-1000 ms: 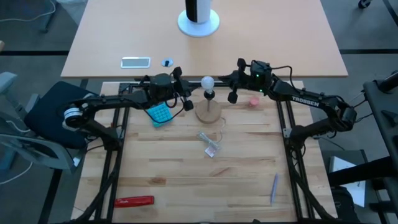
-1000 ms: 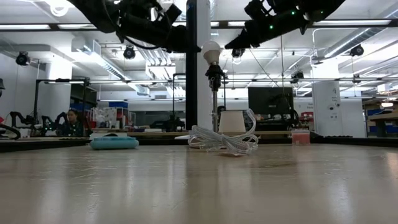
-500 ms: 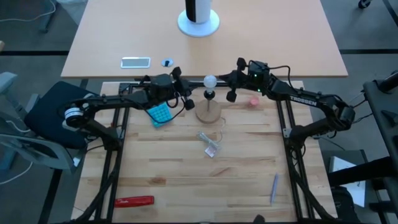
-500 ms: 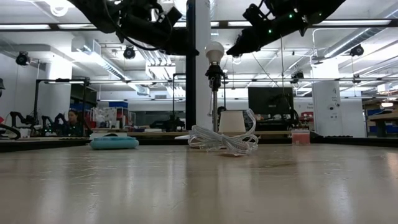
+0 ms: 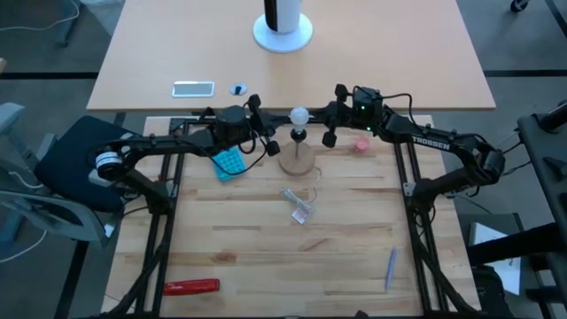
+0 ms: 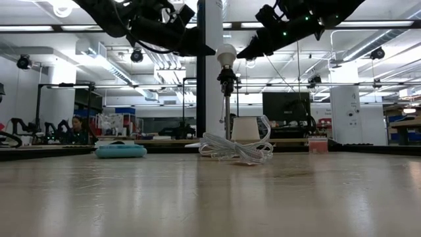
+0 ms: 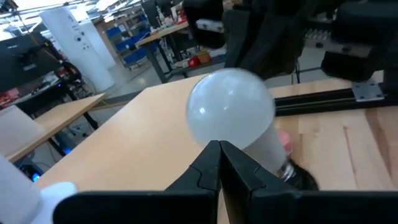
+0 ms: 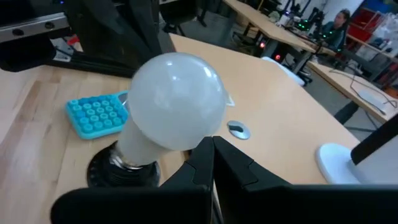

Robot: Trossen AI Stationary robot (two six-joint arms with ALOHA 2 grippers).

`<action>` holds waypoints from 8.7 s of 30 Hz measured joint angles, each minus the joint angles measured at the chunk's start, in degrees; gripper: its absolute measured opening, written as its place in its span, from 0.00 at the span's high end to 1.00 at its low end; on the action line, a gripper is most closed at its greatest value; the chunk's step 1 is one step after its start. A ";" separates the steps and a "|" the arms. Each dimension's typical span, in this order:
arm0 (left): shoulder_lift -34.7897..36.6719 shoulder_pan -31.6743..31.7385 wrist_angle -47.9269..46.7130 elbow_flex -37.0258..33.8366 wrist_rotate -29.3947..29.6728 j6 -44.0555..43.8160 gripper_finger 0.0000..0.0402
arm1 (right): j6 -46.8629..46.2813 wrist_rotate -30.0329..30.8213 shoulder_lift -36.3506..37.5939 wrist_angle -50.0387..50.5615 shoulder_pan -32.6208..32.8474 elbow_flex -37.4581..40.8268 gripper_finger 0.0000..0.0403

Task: Screw lightbulb
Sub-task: Insert the light bulb into the desk lamp

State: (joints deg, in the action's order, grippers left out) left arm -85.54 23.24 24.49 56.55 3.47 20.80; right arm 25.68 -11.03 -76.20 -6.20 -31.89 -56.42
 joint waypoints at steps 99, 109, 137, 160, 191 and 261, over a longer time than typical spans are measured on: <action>1.91 -3.38 -2.56 -0.02 0.10 -1.76 1.00 | 2.88 -1.25 2.23 2.56 2.89 0.52 1.00; 0.59 -3.27 0.59 0.00 0.51 -0.90 1.00 | 2.92 -0.96 2.25 3.06 2.83 0.52 1.00; 1.68 -3.58 -3.69 -0.02 -2.71 -3.47 1.00 | 3.35 0.86 2.99 4.17 2.92 0.52 1.00; 3.26 -3.06 -5.66 0.00 0.52 -3.35 1.00 | 3.99 5.59 4.13 6.37 3.38 0.46 1.00; 2.69 -3.31 -2.60 0.04 6.20 -3.45 1.00 | 3.97 5.11 3.77 7.22 3.70 0.46 1.00; 2.21 -3.53 -5.27 0.00 -1.39 -5.96 1.00 | 7.23 9.12 2.95 5.37 4.99 0.48 1.00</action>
State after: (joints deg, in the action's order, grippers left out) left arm -83.33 19.70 19.22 56.55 2.09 14.84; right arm 32.91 -1.91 -73.26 -0.83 -26.89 -55.94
